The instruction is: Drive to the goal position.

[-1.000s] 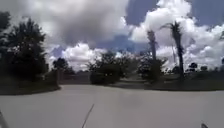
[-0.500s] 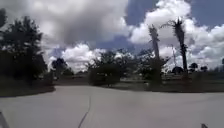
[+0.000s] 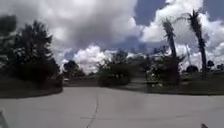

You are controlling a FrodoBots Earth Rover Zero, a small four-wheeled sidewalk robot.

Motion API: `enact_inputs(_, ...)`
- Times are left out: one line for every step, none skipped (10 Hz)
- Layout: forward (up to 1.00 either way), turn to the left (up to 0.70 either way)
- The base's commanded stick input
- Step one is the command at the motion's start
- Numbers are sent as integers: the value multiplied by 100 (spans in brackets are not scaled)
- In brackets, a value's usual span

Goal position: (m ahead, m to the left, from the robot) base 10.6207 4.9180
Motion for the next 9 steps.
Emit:
enact_inputs(85,0)
enact_inputs(85,0)
enact_inputs(85,0)
enact_inputs(85,0)
enact_inputs(85,0)
enact_inputs(85,0)
enact_inputs(85,0)
enact_inputs(85,0)
enact_inputs(85,0)
